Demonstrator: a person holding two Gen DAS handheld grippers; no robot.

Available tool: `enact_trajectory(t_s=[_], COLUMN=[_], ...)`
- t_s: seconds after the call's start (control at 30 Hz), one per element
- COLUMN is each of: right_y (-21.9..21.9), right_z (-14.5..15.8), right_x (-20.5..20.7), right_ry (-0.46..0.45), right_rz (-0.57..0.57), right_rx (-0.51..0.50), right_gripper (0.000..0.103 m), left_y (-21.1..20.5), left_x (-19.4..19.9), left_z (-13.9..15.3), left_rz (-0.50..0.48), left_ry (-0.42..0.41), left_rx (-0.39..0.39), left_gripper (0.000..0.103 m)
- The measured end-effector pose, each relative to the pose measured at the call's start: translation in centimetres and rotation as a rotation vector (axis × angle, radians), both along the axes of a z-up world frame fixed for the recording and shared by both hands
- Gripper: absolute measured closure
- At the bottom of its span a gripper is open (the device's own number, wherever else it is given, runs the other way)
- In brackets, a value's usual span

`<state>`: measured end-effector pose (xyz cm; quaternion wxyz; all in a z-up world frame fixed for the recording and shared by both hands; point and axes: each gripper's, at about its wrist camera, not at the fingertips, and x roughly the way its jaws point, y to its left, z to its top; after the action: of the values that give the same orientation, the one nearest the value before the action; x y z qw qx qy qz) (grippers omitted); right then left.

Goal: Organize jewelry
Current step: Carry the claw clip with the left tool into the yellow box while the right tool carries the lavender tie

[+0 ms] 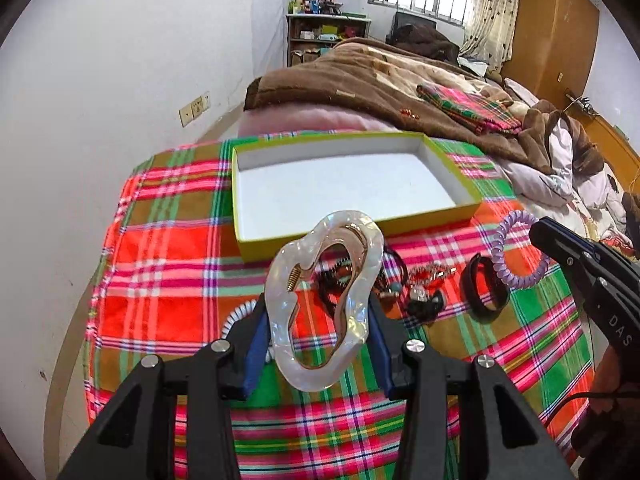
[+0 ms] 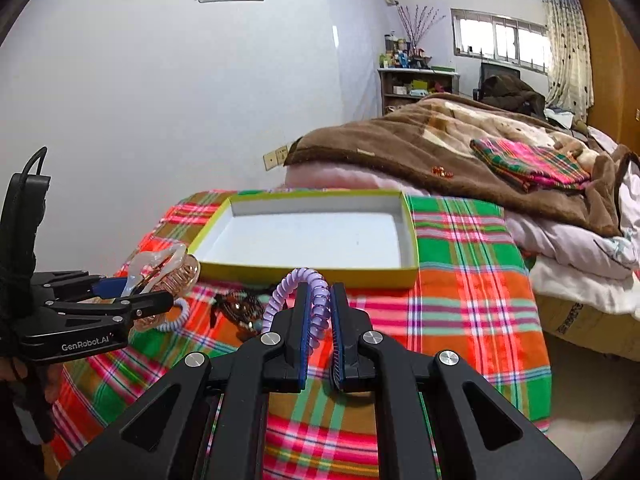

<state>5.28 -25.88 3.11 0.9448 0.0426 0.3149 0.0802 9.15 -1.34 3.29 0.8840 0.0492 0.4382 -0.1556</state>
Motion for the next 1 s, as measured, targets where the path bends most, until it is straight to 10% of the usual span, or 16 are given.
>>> enact_trajectory(t_s=[0.6,1.0], right_y=[1.4,2.3], right_z=[2.2,-1.4], right_x=[7.1,15.7], right_ry=[-0.022,0.090], right_rz=[0.039,0.072], right_rx=[-0.022,-0.018], right_gripper=[0.093,0.093], left_y=[1.0,-0.8], left_x=[5.9,12.5], left_z=[2.1,-1.1], left_rz=[0.039,0.037], left_ry=[-0.037,0.023], left_rx=[-0.034,-0.027], left_gripper=[0.057,0.057])
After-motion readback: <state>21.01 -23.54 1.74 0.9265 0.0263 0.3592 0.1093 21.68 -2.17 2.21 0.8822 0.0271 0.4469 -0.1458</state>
